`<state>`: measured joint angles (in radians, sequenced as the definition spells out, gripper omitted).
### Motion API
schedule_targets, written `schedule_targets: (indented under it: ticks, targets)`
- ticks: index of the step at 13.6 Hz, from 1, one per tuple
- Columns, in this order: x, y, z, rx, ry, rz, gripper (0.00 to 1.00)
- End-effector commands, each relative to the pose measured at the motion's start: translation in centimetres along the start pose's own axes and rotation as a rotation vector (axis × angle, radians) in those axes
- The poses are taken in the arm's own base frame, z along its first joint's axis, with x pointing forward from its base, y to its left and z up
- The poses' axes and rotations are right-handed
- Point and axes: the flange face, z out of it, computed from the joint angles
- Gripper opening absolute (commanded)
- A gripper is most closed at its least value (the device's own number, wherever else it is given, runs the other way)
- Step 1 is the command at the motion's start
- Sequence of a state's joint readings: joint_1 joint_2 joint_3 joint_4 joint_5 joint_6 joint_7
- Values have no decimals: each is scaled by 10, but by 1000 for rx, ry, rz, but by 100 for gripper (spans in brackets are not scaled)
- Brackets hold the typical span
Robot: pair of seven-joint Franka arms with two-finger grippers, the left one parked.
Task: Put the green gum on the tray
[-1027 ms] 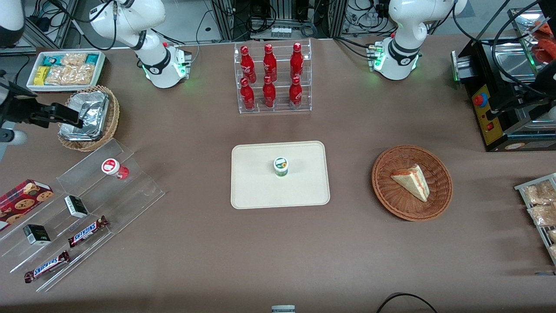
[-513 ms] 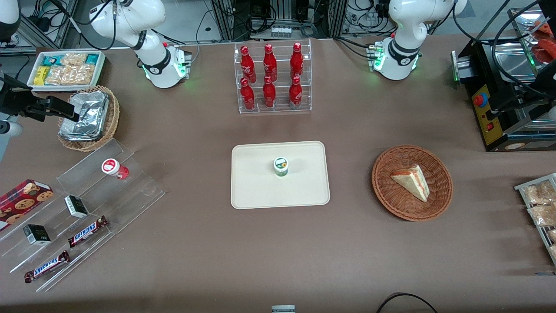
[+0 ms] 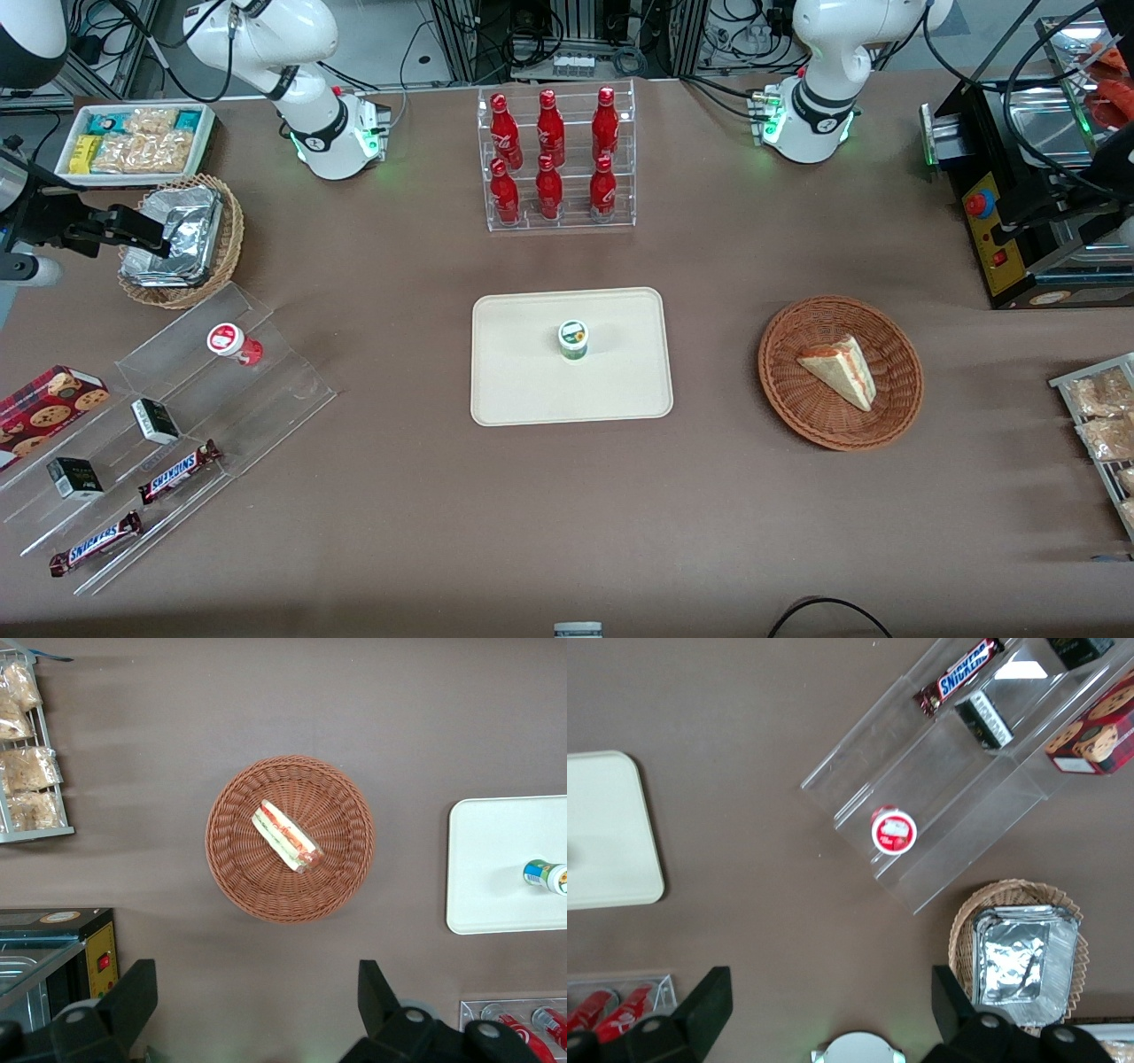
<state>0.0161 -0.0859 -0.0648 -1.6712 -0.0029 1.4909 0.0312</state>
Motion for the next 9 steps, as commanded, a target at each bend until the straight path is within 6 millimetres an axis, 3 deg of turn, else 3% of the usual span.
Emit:
schedule_targets:
  ticks: [1,4,9]
  targets:
    - [12,0,-3,-15,21,-8,100]
    - [21,-14,-10,-10,36,-28,100]
    - [27,-15,-10,-11,58,-28,100]
